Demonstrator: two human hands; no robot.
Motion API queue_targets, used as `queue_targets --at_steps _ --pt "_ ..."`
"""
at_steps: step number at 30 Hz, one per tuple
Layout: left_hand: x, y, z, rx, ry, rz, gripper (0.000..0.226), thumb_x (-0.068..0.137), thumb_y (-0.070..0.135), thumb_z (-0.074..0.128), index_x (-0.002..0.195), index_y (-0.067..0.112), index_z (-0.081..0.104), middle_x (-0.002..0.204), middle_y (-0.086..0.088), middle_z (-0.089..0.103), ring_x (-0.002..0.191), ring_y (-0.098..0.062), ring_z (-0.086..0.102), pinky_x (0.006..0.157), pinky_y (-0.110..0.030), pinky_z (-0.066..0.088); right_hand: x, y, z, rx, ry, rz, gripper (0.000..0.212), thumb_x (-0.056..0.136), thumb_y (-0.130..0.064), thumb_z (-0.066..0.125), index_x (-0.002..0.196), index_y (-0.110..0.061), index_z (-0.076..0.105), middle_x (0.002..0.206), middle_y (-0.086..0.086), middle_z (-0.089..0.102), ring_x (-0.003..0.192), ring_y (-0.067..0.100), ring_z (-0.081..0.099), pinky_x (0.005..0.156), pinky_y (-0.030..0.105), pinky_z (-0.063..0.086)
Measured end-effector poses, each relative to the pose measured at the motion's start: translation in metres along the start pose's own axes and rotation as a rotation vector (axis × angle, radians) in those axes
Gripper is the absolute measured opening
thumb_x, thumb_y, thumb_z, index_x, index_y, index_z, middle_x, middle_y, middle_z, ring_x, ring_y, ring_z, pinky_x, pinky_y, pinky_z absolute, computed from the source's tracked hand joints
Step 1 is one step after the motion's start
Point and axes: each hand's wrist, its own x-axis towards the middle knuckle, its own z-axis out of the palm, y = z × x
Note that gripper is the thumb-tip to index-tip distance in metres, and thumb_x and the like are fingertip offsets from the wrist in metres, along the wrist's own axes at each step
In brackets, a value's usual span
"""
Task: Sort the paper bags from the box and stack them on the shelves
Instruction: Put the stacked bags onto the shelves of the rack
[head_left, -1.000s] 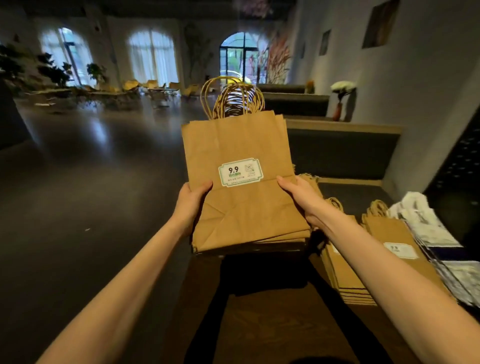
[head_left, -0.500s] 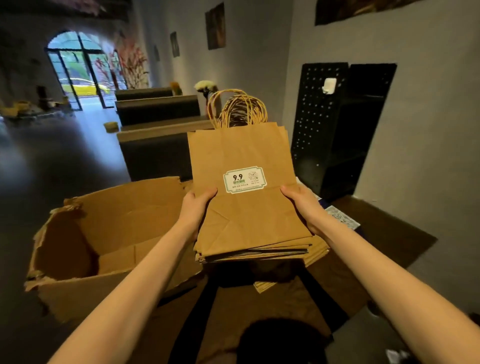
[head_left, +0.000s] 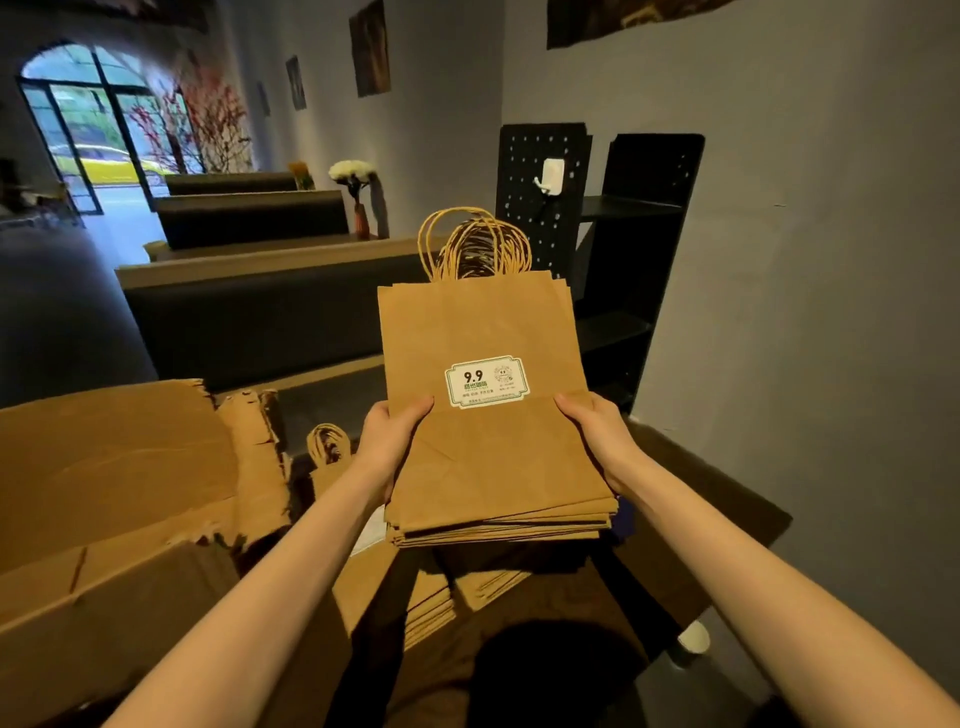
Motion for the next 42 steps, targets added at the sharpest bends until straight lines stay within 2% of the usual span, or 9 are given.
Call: queue_targets --at_steps 7,15,20,26,34,35,38,39,42 --pt "0.006 -0.016 0.080 0.113 0.098 0.108 0.047 0.088 0.034 0.061 0.125 0.014 0.040 0.114 -0.003 0.055 0.101 -0.018 0.056 0.089 -0.035 0.047 0.039 0.016 -0.068 0.013 -0.006 -0.056 0.024 0.094 -0.025 0.055 0.116 -0.015 0.055 0.100 -0.007 0.062 0.090 0.006 0.060 0.068 0.019 0.045" --pt "0.015 -0.025 0.150 0.161 0.010 0.167 0.044 0.090 0.022 0.062 0.126 0.006 0.043 0.100 0.004 0.055 0.078 0.002 0.053 0.055 -0.006 0.045 0.044 0.037 -0.132 0.102 0.102 -0.024 0.030 0.095 -0.022 0.053 0.122 -0.012 0.055 0.107 -0.001 0.065 0.096 0.012 0.062 0.078 0.023 0.048" --pt "0.031 -0.023 0.188 0.172 -0.072 0.156 0.047 0.087 0.024 0.065 0.126 0.006 0.045 0.115 -0.006 0.059 0.095 -0.016 0.057 0.079 -0.025 0.045 0.048 0.040 -0.167 0.131 0.176 0.014 0.020 0.096 -0.018 0.050 0.113 -0.010 0.056 0.095 -0.004 0.064 0.083 0.008 0.061 0.061 0.014 0.050" --pt "0.050 -0.034 0.231 0.203 -0.115 0.126 0.047 0.087 0.025 0.066 0.124 0.006 0.045 0.109 -0.003 0.057 0.096 -0.015 0.056 0.081 -0.027 0.044 0.068 0.049 -0.205 0.121 0.236 0.066 0.010 0.096 -0.014 0.048 0.100 -0.010 0.056 0.088 -0.002 0.063 0.077 0.009 0.059 0.051 0.009 0.047" --pt "0.103 -0.066 0.296 0.169 -0.023 -0.012 0.043 0.084 0.032 0.068 0.111 0.012 0.040 0.112 -0.007 0.057 0.099 -0.022 0.059 0.085 -0.036 0.048 0.150 0.073 -0.262 0.021 0.205 0.118 0.017 0.093 -0.021 0.055 0.102 -0.008 0.062 0.102 0.010 0.063 0.097 0.022 0.059 0.081 0.028 0.046" --pt "0.109 -0.070 0.306 0.171 0.003 -0.016 0.044 0.084 0.033 0.067 0.111 0.012 0.040 0.111 -0.007 0.057 0.099 -0.022 0.058 0.084 -0.036 0.048 0.163 0.075 -0.270 0.023 0.178 0.132 0.026 0.091 -0.028 0.059 0.106 -0.007 0.062 0.107 0.010 0.064 0.101 0.023 0.059 0.087 0.031 0.047" --pt "0.122 -0.079 0.334 0.195 0.079 -0.042 0.047 0.084 0.037 0.067 0.113 0.012 0.040 0.112 -0.006 0.056 0.102 -0.023 0.058 0.089 -0.039 0.048 0.205 0.092 -0.299 -0.027 0.073 0.114 0.100 0.058 -0.069 0.070 0.133 -0.005 0.050 0.132 0.011 0.055 0.122 0.026 0.052 0.108 0.044 0.038" --pt "0.124 -0.082 0.343 0.199 0.101 -0.056 0.049 0.084 0.038 0.067 0.115 0.012 0.040 0.113 -0.006 0.056 0.103 -0.023 0.057 0.089 -0.038 0.048 0.220 0.103 -0.312 -0.040 0.025 0.107 0.105 0.057 -0.071 0.069 0.136 -0.006 0.047 0.135 0.011 0.053 0.124 0.027 0.051 0.109 0.046 0.037" --pt "0.123 -0.087 0.365 0.173 0.175 -0.082 0.053 0.084 0.038 0.067 0.119 0.009 0.040 0.113 -0.006 0.055 0.102 -0.022 0.057 0.085 -0.035 0.046 0.231 0.089 -0.324 -0.058 -0.040 0.147 0.075 0.079 -0.054 0.065 0.135 -0.007 0.048 0.131 0.008 0.056 0.120 0.025 0.054 0.106 0.045 0.039"
